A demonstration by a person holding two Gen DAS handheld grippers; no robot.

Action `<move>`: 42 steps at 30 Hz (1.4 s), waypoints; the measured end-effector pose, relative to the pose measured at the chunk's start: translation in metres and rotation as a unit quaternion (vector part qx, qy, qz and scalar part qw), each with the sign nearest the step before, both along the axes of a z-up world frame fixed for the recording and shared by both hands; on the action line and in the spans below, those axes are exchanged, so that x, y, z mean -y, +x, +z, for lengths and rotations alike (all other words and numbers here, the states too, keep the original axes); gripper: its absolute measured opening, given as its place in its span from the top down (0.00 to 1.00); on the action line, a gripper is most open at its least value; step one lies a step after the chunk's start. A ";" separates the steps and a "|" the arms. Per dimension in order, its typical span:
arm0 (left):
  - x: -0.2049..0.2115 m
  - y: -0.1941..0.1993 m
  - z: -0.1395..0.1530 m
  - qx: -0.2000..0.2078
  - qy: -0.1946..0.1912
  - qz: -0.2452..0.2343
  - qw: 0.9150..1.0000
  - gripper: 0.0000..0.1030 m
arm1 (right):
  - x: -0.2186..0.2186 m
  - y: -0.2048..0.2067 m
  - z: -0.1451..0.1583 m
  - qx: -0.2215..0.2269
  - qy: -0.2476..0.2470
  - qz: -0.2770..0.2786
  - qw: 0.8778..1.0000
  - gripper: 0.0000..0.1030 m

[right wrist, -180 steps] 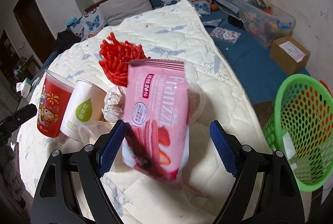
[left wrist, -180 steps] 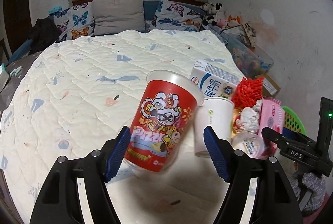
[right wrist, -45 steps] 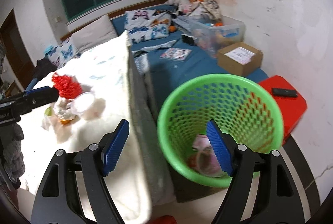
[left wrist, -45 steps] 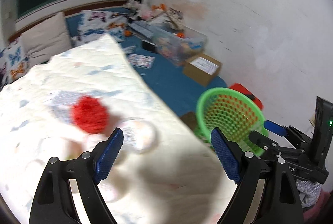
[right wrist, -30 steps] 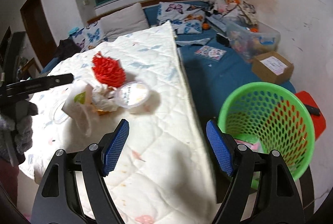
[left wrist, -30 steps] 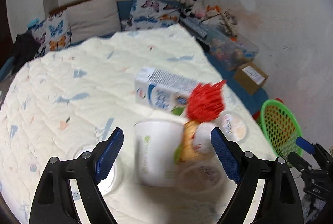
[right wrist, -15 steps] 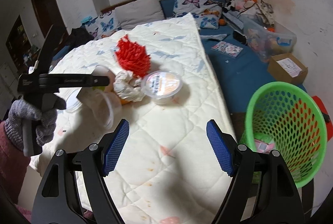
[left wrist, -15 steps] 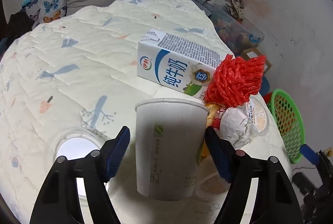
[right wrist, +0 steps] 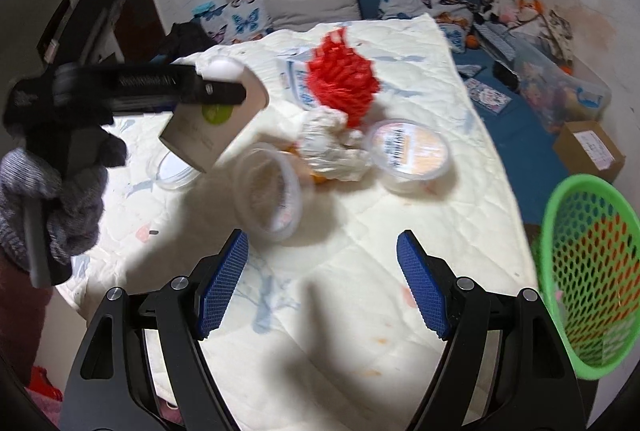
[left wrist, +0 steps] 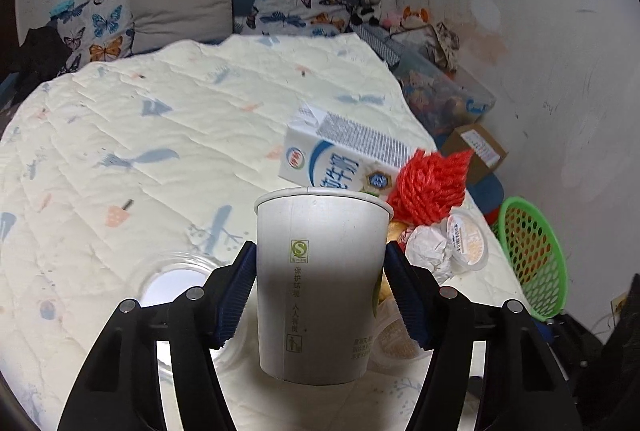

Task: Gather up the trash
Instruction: 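Grasp the plastic tub with the right gripper while the left grasps the white paper cup, then carry the plastic tub into the green basket and open the right gripper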

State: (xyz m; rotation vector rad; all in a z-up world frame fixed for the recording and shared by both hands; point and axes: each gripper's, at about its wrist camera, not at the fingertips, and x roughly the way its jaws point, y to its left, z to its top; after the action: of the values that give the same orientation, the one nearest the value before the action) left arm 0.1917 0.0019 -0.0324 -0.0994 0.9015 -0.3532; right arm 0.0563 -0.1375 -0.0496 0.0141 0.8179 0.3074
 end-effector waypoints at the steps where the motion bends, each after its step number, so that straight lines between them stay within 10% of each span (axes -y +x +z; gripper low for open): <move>1: -0.005 -0.003 0.005 0.006 -0.004 0.003 1.000 0.39 | -0.004 0.002 -0.001 0.000 -0.002 0.004 1.000 0.26; 27: -0.043 -0.023 0.015 0.024 -0.022 0.028 0.999 0.39 | -0.063 0.058 -0.041 -0.023 -0.052 -0.010 0.998 0.39; 42: -0.007 -0.030 0.026 0.031 -0.024 -0.009 0.999 0.39 | -0.012 0.015 0.001 0.012 -0.010 -0.022 1.000 0.40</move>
State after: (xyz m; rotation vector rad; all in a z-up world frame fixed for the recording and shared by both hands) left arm 0.1616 0.0093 -0.0060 -0.1245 0.8332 -0.3923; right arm 0.0717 -0.1255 -0.0485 0.0093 0.7965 0.2577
